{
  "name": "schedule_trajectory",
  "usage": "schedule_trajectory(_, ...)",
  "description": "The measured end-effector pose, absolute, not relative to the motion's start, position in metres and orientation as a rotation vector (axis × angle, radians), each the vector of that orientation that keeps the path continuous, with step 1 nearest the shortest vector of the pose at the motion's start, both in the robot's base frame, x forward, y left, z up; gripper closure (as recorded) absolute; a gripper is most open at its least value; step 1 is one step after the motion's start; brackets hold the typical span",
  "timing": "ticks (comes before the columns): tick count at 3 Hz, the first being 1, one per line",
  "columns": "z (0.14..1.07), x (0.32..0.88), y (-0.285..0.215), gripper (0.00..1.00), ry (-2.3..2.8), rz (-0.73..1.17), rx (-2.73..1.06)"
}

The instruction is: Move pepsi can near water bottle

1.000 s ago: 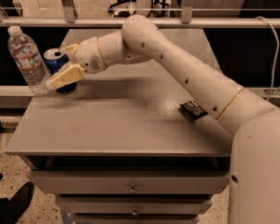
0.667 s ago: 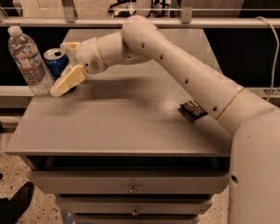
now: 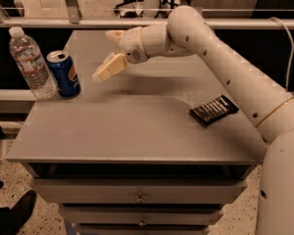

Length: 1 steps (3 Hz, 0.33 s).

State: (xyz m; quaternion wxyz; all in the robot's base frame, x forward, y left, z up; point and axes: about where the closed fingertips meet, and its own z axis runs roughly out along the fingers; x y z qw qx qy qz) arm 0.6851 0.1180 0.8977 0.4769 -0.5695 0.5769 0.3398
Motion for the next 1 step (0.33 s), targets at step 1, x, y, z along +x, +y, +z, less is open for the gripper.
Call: schedule_trajectory(1,0.9007,0.6906,0.1108,0.0,1.413,0.813,-1.38)
